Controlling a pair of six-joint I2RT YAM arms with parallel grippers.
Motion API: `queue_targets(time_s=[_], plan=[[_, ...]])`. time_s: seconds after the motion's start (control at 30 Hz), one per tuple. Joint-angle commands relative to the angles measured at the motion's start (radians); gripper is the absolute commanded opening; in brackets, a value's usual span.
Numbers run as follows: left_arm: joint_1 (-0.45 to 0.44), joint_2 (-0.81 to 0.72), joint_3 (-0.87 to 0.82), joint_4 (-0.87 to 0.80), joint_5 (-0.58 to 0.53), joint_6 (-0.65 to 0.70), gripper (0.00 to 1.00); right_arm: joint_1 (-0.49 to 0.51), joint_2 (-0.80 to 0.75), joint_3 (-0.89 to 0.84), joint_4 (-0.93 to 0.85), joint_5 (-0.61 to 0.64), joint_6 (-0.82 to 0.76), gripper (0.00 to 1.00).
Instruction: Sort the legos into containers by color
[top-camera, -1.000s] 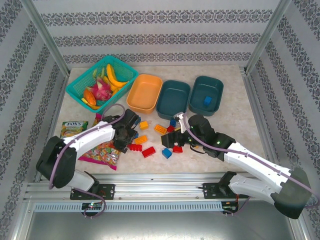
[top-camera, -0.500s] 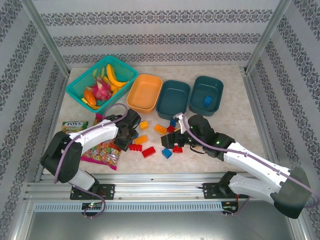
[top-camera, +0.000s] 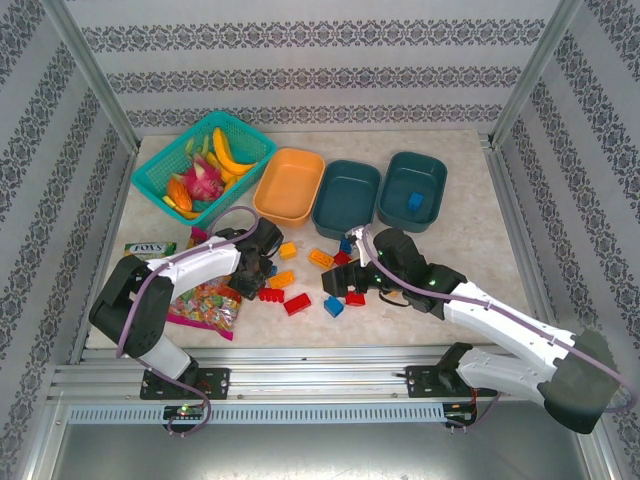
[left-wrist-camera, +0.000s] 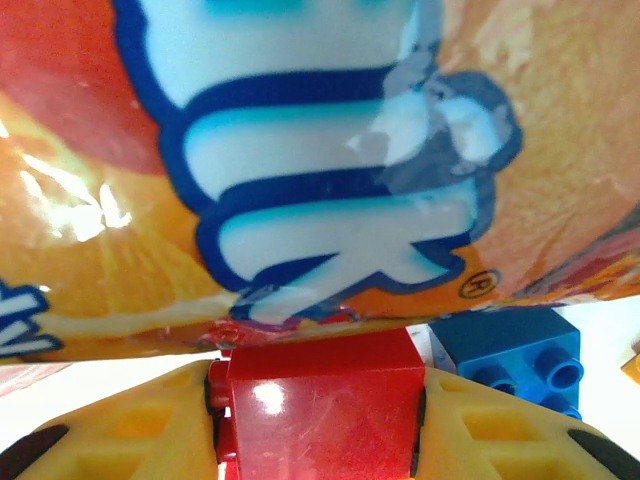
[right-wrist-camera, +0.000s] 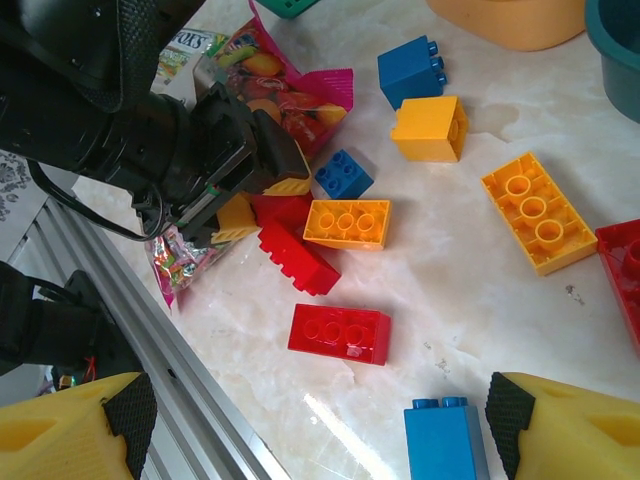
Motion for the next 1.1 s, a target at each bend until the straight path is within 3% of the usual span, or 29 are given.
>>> queue_targets(time_s=[0.0, 0.27, 0.4, 0.73, 0.87, 1.07], plan=[[0.011, -0.012, 0.038, -0.042, -0.022, 0.021, 0.39, -0.005, 0.009, 0.012, 0.011, -0.008, 0.009, 0.87], [-0.010, -0.119, 0.193, -0.204, -0.095, 0.091, 0.39, -0.028, -0.022, 0.035, 0.035, 0.085, 0.019, 0.87], [0.003, -0.089, 0.322, -0.211, -0.128, 0.205, 0.39, -0.072, -0.017, 0.074, 0.079, 0.122, 0.049, 0.88], [0.143, 0.408, 0.922, -0.277, -0.008, 0.640, 0.40, -0.171, 0.098, 0.232, 0.085, 0.254, 0.101, 0.90], [0.182, 0.627, 1.166, -0.303, 0.049, 0.728, 0.41, -0.208, 0.141, 0.251, 0.080, 0.259, 0.148, 0.97], [0.217, 0.831, 1.374, -0.336, 0.098, 0.766, 0.41, -0.248, 0.170, 0.276, 0.055, 0.212, 0.190, 0.98]])
